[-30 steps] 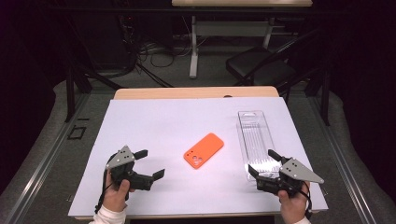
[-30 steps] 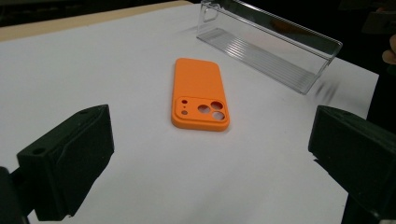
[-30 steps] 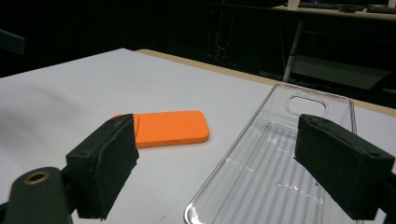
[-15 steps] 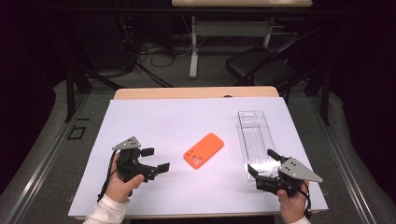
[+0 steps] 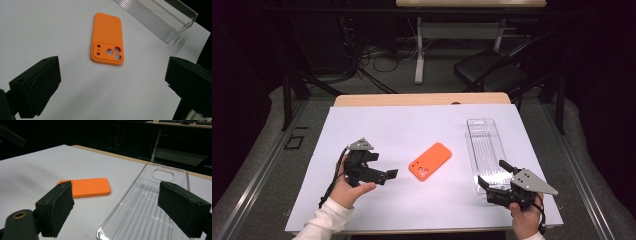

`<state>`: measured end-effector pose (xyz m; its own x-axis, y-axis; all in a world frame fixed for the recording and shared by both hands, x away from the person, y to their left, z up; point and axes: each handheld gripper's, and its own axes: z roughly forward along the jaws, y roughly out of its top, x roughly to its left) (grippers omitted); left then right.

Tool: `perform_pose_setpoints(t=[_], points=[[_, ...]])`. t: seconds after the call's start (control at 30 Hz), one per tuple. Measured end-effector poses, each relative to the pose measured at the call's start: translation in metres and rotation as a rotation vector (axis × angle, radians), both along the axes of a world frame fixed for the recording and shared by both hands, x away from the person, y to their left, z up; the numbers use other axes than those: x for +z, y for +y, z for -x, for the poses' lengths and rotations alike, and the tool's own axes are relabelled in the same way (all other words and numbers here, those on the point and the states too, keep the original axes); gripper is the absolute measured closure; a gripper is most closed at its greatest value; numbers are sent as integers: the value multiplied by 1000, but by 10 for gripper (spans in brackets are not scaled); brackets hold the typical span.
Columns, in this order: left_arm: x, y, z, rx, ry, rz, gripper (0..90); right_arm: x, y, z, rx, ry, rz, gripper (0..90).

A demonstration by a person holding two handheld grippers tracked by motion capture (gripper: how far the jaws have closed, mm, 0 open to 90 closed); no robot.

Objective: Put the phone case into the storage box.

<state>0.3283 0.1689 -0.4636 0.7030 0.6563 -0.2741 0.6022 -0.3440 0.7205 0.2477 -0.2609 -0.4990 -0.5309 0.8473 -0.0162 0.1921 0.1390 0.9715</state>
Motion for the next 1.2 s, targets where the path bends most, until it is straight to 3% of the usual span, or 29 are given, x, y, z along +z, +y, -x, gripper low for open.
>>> perform_pose_setpoints(t=[0.2, 0.33, 1.2], points=[[7, -12, -7, 1, 3, -68, 5, -1, -1, -1, -1, 2, 0, 125], [13, -20, -14, -7, 8, -91, 5, -1, -1, -1, -1, 2, -1, 125], [18, -74, -48, -68, 47, -166, 6, -1, -4, -2, -3, 5, -3, 125]])
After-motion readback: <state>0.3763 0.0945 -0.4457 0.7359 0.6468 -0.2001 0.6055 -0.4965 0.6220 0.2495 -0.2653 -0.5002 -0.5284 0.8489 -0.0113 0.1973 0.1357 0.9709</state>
